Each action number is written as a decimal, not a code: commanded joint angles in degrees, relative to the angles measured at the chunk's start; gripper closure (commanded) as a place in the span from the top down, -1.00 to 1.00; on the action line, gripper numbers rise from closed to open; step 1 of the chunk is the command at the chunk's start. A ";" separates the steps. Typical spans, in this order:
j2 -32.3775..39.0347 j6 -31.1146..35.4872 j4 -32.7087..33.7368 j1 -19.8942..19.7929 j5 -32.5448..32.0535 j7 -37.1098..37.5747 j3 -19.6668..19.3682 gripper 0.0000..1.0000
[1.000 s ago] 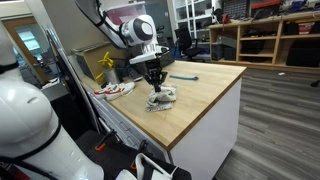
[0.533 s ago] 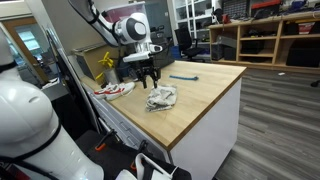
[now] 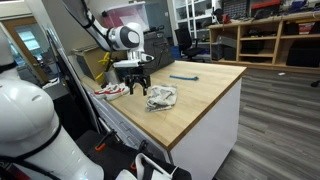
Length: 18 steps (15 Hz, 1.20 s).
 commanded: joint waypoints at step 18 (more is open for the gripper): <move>5.21 37.28 -9.47 0.53 -12.96 4.67 -6.90 -1.00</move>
